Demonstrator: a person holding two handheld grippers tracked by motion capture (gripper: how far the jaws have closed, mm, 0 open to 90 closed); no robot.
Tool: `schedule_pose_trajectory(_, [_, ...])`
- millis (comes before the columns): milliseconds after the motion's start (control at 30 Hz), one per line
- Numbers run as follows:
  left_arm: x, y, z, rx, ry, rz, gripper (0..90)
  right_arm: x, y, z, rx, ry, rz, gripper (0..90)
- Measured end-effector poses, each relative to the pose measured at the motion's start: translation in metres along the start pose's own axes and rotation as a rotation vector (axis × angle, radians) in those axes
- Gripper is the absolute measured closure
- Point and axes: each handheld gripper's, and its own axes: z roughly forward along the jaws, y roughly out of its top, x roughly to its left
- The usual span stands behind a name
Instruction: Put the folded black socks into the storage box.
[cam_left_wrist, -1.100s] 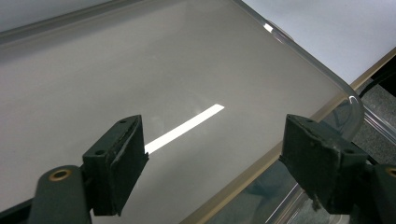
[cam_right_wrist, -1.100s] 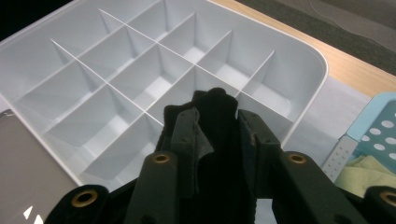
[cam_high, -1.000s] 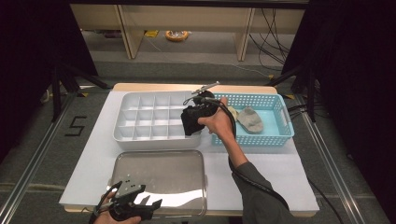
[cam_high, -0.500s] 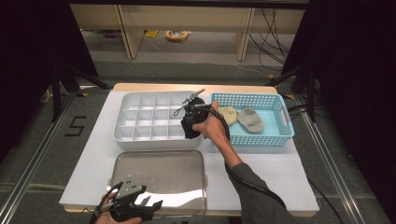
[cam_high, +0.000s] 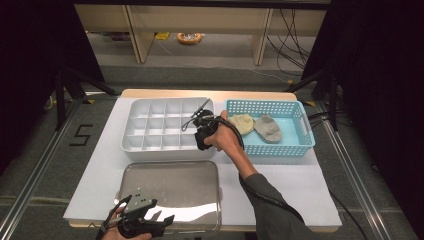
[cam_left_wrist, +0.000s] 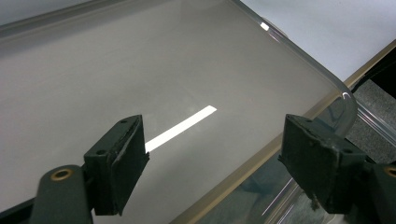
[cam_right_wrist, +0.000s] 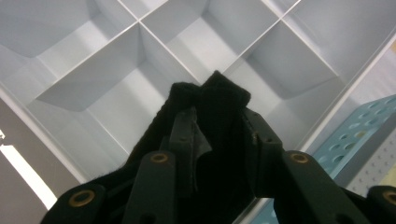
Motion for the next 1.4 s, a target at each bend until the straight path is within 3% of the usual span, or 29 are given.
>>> schedule_pose_trajectory(267, [-0.002, 0.000, 0.002, -0.005, -0.001, -0.009, 21.7, -0.005, -0.007, 0.005, 0.005, 0.041, 0.044, 68.6])
schedule_pose_trajectory(333, [0.001, 0.000, 0.001, 0.014, 0.002, 0.001, 21.7, -0.006, -0.007, 0.001, -0.003, 0.047, 0.060, 64.1])
schedule_pose_trajectory(533, [0.000, 0.000, 0.001, 0.004, -0.006, -0.007, 21.7, -0.008, -0.006, -0.015, -0.038, 0.072, 0.075, 53.5])
schedule_pose_trajectory(667, [0.000, 0.000, 0.000, 0.007, -0.011, -0.007, 21.8, -0.008, -0.006, -0.023, -0.069, 0.071, 0.072, 55.9])
schedule_pose_trajectory(700, [0.000, 0.000, 0.001, 0.002, -0.008, -0.008, 21.9, -0.006, -0.006, -0.024, -0.066, 0.086, 0.062, 62.8])
schedule_pose_trajectory(767, [0.000, 0.000, 0.001, 0.002, -0.009, -0.009, 22.0, -0.004, -0.006, -0.020, -0.052, 0.092, 0.040, 67.8])
schedule_pose_trajectory(933, [0.000, 0.000, 0.000, 0.004, -0.009, -0.010, 22.6, 0.006, -0.008, -0.004, -0.003, 0.083, -0.005, 74.5])
schedule_pose_trajectory(1067, [0.000, 0.000, 0.000, -0.004, -0.005, -0.008, 22.7, 0.005, -0.008, 0.000, 0.024, 0.079, 0.010, 75.1])
schedule_pose_trajectory(1133, [-0.001, 0.000, 0.000, -0.008, -0.004, -0.013, 22.7, 0.004, -0.013, 0.010, 0.065, 0.094, 0.043, 75.2])
schedule_pose_trajectory(1233, [-0.002, 0.000, 0.000, -0.008, -0.007, -0.024, 22.7, -0.001, -0.018, 0.016, 0.060, 0.117, 0.057, 75.0])
schedule_pose_trajectory(1267, [-0.001, 0.000, -0.001, -0.008, -0.011, -0.026, 22.7, -0.001, -0.019, 0.013, 0.071, 0.125, 0.103, 74.5])
schedule_pose_trajectory(1400, [0.000, 0.001, -0.001, -0.017, -0.015, -0.025, 22.8, -0.008, -0.016, -0.001, 0.011, 0.149, 0.116, 70.0])
